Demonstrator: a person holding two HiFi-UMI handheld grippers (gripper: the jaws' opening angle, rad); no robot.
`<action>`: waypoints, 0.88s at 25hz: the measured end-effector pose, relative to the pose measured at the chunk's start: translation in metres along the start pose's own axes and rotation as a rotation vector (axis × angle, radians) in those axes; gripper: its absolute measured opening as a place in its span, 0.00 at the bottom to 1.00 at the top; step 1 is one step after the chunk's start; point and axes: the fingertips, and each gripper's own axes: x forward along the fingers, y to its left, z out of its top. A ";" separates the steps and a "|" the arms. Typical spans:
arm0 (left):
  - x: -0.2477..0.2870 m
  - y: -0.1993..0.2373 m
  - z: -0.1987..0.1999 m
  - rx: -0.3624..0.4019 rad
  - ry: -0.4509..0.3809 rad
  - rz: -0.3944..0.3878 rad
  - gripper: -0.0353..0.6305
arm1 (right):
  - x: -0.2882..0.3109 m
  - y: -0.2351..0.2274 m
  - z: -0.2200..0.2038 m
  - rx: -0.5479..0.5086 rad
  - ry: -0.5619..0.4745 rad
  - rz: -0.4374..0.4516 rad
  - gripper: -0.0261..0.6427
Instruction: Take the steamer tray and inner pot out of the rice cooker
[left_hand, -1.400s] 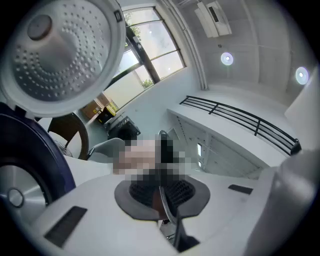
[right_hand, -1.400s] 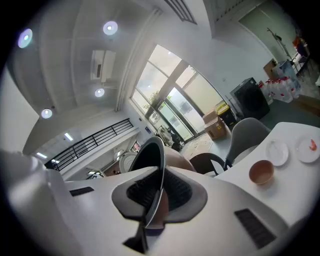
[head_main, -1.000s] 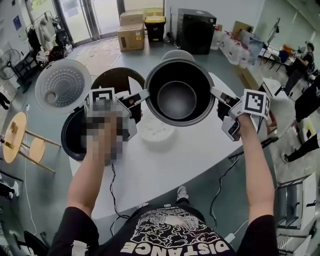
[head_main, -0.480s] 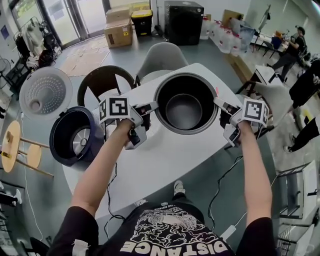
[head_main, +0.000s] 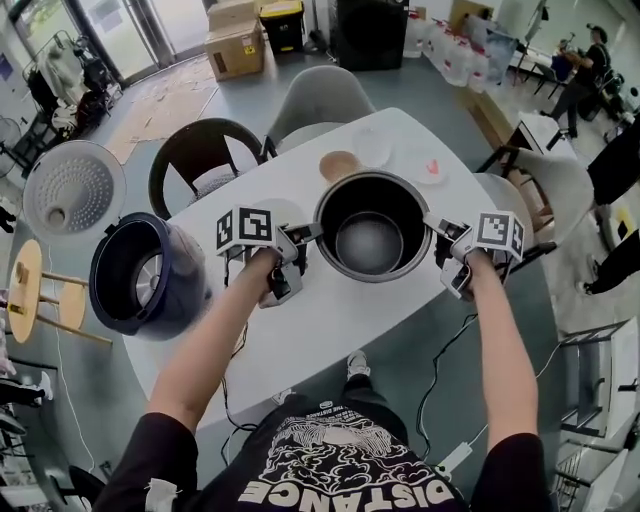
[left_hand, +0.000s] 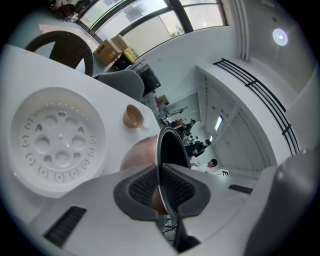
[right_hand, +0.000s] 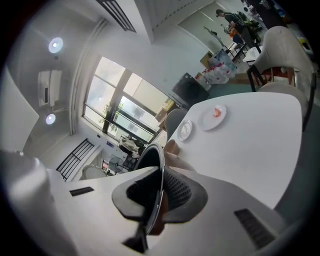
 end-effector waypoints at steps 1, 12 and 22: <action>0.001 0.002 0.000 -0.010 0.007 0.012 0.11 | 0.002 -0.002 -0.001 0.014 0.008 -0.004 0.10; 0.003 0.000 -0.004 -0.015 0.062 0.033 0.12 | 0.006 -0.012 -0.005 0.057 0.039 -0.047 0.11; 0.003 0.001 -0.003 0.123 0.063 0.061 0.20 | 0.004 -0.020 0.000 -0.110 0.052 -0.133 0.12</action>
